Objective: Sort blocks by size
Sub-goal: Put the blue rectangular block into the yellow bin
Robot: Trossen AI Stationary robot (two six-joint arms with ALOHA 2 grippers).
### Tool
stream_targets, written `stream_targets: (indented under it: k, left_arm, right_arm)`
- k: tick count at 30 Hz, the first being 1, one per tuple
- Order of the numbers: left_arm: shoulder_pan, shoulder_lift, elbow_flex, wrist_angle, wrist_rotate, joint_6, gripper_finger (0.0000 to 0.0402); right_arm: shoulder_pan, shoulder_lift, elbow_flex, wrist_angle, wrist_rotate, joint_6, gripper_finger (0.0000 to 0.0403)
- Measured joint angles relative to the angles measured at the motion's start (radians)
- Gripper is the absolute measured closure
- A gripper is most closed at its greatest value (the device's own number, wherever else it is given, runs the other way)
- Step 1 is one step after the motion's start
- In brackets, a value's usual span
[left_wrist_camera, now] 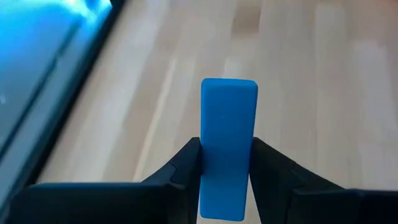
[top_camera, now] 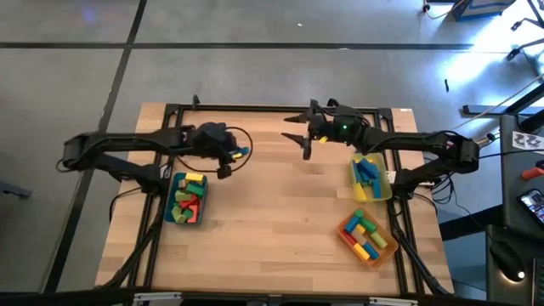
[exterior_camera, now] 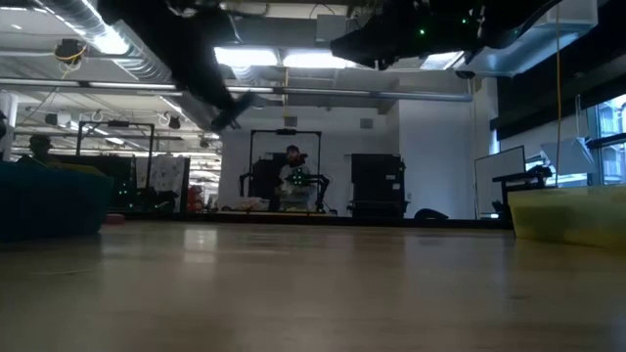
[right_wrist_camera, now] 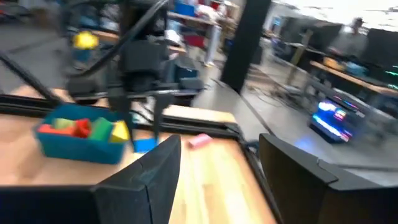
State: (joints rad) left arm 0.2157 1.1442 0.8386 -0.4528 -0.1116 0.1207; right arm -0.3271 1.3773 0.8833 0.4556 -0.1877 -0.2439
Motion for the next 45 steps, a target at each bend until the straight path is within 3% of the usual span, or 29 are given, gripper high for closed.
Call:
stream_targets:
  k: [7,19,29,36,45]
  left_arm:
    - [-0.001,-0.101,-0.045,0.201,0.000,0.029,0.0303]
    - [-0.043,-0.101,-0.045,0.370,0.005,0.010,0.0303]
    - [-0.052,-0.100,-0.045,0.442,0.005,0.010,0.0301]
    - [-0.067,-0.100,-0.045,0.444,0.005,0.021,0.0304]
    - [-0.105,-0.100,-0.045,0.445,0.004,0.042,0.0302]
  right_arm:
    - [0.000,0.087,0.000,0.195,-0.129,0.015,0.0185]
    - [0.014,0.189,0.001,0.422,-0.146,0.079,0.0185]
    - [0.096,0.240,0.083,0.422,-0.172,0.082,0.0185]
    - [0.140,0.303,0.152,0.410,-0.070,0.082,0.0185]
    - [0.146,0.400,0.243,0.383,-0.079,0.082,0.0185]
